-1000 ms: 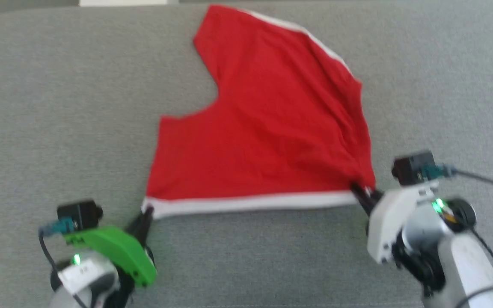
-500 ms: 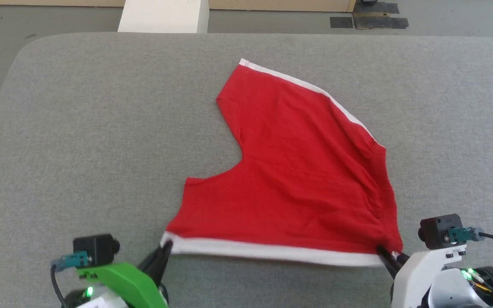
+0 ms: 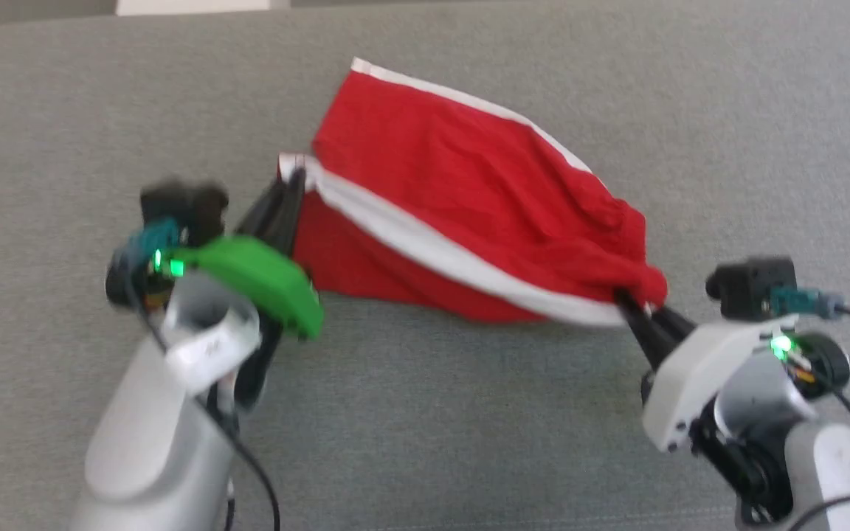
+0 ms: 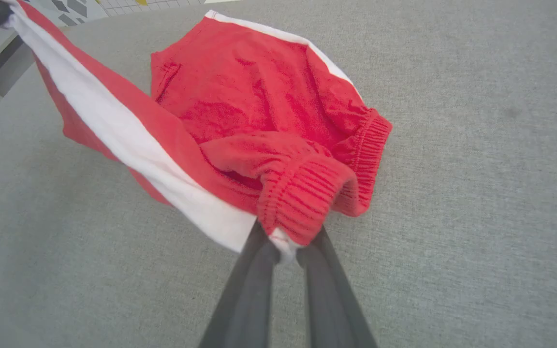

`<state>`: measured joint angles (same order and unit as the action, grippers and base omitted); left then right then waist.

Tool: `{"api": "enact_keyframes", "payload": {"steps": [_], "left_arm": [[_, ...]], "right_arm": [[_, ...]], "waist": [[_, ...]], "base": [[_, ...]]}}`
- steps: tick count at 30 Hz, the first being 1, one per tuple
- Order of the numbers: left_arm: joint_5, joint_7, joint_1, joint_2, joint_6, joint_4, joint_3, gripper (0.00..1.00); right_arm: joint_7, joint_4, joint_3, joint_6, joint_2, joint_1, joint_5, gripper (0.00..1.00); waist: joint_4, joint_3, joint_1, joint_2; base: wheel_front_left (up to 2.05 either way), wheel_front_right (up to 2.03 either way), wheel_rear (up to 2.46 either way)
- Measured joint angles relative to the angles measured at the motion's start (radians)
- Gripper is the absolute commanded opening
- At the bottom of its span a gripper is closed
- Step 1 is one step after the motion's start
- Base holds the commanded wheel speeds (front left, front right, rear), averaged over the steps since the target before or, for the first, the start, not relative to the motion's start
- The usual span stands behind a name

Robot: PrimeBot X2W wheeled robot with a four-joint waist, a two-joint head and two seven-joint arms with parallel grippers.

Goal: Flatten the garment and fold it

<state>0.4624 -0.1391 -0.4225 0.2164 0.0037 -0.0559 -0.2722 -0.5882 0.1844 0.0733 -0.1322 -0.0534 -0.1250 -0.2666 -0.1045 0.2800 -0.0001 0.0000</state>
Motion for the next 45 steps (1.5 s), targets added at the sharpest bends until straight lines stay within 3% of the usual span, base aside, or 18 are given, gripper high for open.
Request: {"api": "enact_keyframes", "payload": {"steps": [11,22,33,34,35,36,41,45], "left_arm": [[-0.098,0.042,-0.416,-0.019,-0.001,-0.341,-0.023,0.0],[-0.184,-0.055,-0.665,0.013,0.04,-0.642,-0.058,0.0],[-0.216,-0.24,-0.797,0.041,0.031,-0.813,-0.099,0.0],[-0.214,-0.252,-0.804,0.038,0.032,-0.819,-0.098,0.43],[-0.213,-0.256,-0.808,0.035,0.032,-0.822,-0.099,0.8],[-0.213,-0.257,-0.808,0.032,0.032,-0.825,-0.102,1.0],[-0.207,-0.216,-0.79,0.026,0.034,-0.823,-0.107,1.0],[-0.177,-0.122,-0.72,0.011,0.032,-0.783,-0.101,1.0]], "right_arm": [[0.083,-0.118,0.026,0.0,0.0,-0.246,-0.046,0.0],[0.143,-0.303,0.046,0.0,0.001,-0.463,-0.073,0.0],[-0.021,-0.418,0.097,0.0,0.005,-0.591,-0.044,0.0],[-0.029,-0.418,0.1,0.0,0.004,-0.592,-0.044,0.0],[-0.029,-0.416,0.104,0.0,0.004,-0.592,-0.045,0.2],[-0.028,-0.414,0.106,0.0,0.003,-0.592,-0.044,1.0],[0.013,-0.384,0.097,0.0,0.004,-0.57,-0.038,1.0],[0.09,-0.343,0.068,0.0,0.003,-0.493,-0.03,1.0]], "waist": [[-0.078,0.129,0.0,0.0],[-0.161,0.251,0.0001,0.0],[-0.223,0.317,0.0002,0.0],[-0.222,0.316,0.0001,0.0],[-0.22,0.315,0.0001,0.0],[-0.218,0.312,0.0001,0.0001],[-0.203,0.284,0.0002,0.0],[-0.191,0.247,0.0002,0.0]], "base": [[0.0,0.0,0.0],[0.0,0.0,0.0],[0.0,0.0,0.0],[0.0,0.0,0.0],[0.0,0.0,0.0],[0.0,0.0,0.0],[0.0,0.0,0.0],[0.0,0.0,0.0]]}}
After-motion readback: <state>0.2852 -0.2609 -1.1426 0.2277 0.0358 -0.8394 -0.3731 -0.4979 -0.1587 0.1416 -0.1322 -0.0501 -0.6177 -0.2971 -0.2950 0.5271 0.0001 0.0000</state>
